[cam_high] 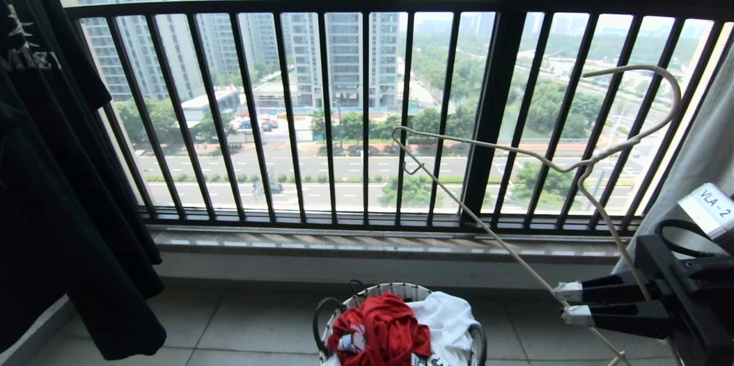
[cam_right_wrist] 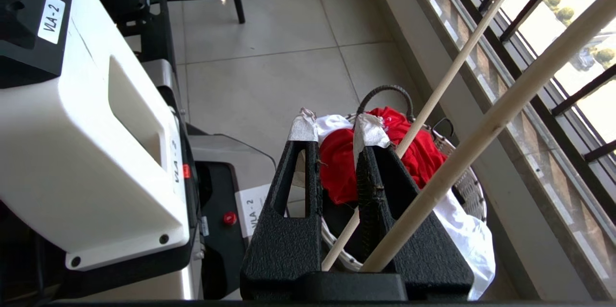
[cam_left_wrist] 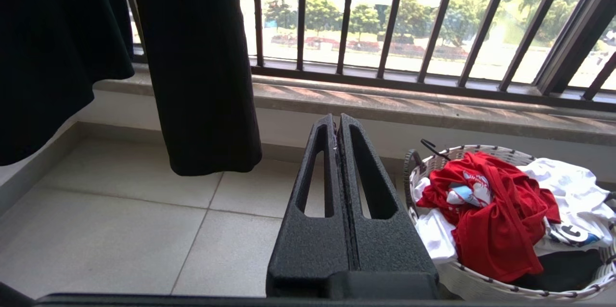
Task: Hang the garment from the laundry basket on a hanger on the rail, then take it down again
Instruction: Pick up clothes from the basket
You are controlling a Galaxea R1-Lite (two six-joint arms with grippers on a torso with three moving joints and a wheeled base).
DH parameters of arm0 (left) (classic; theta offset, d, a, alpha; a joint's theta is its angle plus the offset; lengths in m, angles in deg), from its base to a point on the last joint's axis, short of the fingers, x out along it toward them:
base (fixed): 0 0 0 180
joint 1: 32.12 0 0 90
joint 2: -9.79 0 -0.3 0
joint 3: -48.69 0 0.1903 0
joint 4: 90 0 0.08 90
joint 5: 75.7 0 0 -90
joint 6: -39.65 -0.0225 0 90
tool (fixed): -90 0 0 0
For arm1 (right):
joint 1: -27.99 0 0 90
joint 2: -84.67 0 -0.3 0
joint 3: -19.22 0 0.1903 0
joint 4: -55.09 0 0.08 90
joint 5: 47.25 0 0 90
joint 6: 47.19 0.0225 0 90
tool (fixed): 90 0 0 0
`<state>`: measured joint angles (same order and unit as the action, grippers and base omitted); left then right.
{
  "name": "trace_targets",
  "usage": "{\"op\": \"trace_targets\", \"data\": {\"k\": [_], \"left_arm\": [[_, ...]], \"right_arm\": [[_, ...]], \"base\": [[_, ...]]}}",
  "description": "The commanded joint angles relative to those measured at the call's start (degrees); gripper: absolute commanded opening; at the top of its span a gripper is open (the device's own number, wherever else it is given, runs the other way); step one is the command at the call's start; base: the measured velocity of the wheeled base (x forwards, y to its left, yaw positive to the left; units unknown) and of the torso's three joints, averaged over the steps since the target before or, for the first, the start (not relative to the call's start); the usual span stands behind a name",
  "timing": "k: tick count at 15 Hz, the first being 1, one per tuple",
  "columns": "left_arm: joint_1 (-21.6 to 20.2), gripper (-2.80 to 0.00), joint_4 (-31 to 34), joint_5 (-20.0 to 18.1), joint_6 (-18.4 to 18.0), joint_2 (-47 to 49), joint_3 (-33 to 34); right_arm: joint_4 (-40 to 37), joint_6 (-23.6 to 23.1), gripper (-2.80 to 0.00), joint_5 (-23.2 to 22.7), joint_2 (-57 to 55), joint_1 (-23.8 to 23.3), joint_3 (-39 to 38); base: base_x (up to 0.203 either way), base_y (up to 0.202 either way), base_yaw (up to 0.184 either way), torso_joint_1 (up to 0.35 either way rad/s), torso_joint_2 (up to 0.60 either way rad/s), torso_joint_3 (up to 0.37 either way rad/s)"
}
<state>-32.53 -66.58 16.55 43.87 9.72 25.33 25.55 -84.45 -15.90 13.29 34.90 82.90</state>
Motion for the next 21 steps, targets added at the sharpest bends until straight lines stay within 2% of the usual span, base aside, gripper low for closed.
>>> {"op": "trace_targets", "data": {"k": [1, 9, 21], "left_arm": [[-0.02, -2.8, -0.05, 0.04, 0.09, 0.07, 0.0], [-0.1, -2.8, -0.05, 0.08, 0.09, 0.07, 0.0], [-0.02, -2.8, -0.05, 0.39, 0.36, 0.07, 0.0]], "right_arm": [[-0.06, -0.14, -2.8, -0.36, 1.02, -0.49, 0.03], [-0.07, -0.35, -2.8, -0.15, 2.21, -0.93, 0.38], [1.07, -0.5, -2.8, 4.56, 2.04, -1.11, 0.49]], "base": [[0.0, 0.0, 0.0, -0.002, 0.0, -0.041], [0.0, 0.0, 0.0, 0.002, 0.0, -0.176], [0.0, 0.0, 0.0, 0.003, 0.0, -0.198]]}}
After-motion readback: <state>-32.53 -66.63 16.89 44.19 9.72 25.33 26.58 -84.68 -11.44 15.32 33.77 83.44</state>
